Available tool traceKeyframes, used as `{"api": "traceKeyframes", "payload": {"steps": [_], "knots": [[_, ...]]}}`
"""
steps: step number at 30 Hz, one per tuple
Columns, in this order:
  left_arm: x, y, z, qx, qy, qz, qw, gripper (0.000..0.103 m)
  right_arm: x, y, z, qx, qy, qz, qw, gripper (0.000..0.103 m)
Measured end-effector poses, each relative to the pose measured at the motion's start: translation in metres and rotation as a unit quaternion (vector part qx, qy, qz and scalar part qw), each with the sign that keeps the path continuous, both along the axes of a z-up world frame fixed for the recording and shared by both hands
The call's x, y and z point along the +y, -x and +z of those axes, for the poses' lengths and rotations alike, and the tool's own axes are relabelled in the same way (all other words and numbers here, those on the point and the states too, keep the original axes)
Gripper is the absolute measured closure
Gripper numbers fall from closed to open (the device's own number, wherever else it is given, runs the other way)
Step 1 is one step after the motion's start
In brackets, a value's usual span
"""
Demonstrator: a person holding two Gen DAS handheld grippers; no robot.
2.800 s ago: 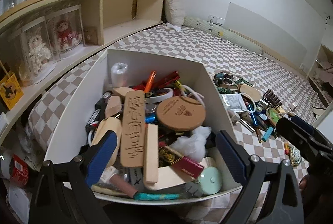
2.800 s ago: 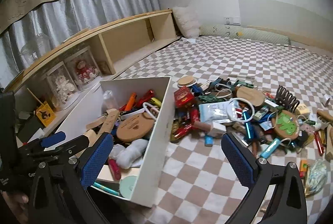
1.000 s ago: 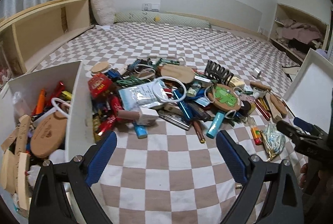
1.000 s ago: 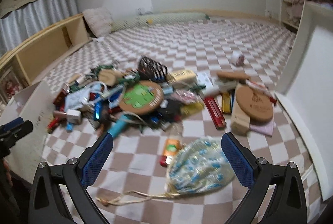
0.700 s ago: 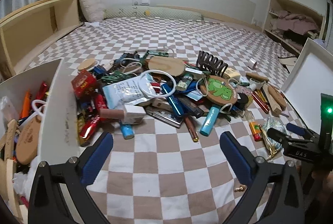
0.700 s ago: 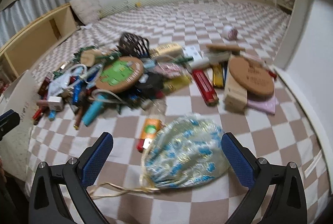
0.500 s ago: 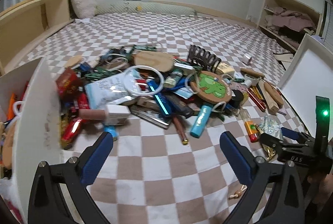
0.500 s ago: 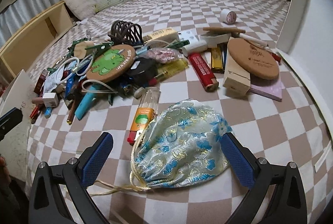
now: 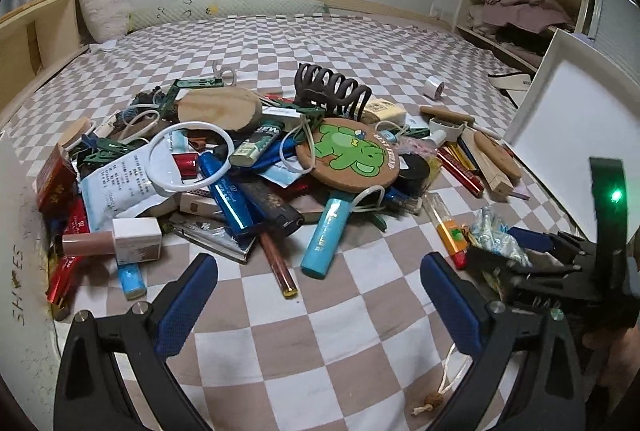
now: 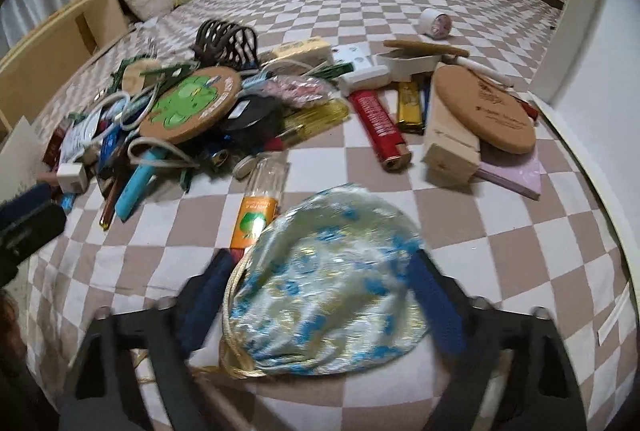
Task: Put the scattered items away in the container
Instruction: 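Grasp the blue lighter with the left tool while the right tool grasps the floral pouch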
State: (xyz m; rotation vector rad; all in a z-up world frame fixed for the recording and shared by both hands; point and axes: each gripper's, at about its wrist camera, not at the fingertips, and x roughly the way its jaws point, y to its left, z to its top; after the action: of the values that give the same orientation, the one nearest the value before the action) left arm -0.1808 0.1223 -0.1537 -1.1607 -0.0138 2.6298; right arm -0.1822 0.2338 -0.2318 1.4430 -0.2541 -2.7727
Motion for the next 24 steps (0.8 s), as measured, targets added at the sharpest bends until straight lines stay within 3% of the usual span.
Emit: {"api": "traceKeyframes", "payload": {"steps": [1, 7, 11, 16, 24], "knots": [[0.000, 0.001, -0.001, -0.002, 0.001, -0.001, 1.0000, 0.002, 0.003, 0.000, 0.000, -0.001, 0.008, -0.001, 1.000, 0.026], [0.008, 0.006, -0.005, -0.010, 0.004, -0.013, 0.9999, 0.002, 0.012, -0.003, 0.004, 0.006, 0.030, 0.004, 1.000, 0.059], [0.016, 0.009, -0.006, -0.014, 0.004, -0.029, 0.9995, 0.009, 0.021, -0.007, 0.008, 0.015, 0.060, 0.000, 0.998, 0.081], [0.025, 0.014, -0.009, -0.018, 0.007, -0.039, 0.9991, 0.013, 0.028, -0.014, 0.017, 0.033, 0.090, -0.003, 0.995, 0.083], [0.029, 0.032, -0.025, -0.039, 0.023, -0.046, 0.9979, 0.040, 0.033, -0.024, 0.030, 0.055, 0.160, 0.007, 0.986, 0.083]]}}
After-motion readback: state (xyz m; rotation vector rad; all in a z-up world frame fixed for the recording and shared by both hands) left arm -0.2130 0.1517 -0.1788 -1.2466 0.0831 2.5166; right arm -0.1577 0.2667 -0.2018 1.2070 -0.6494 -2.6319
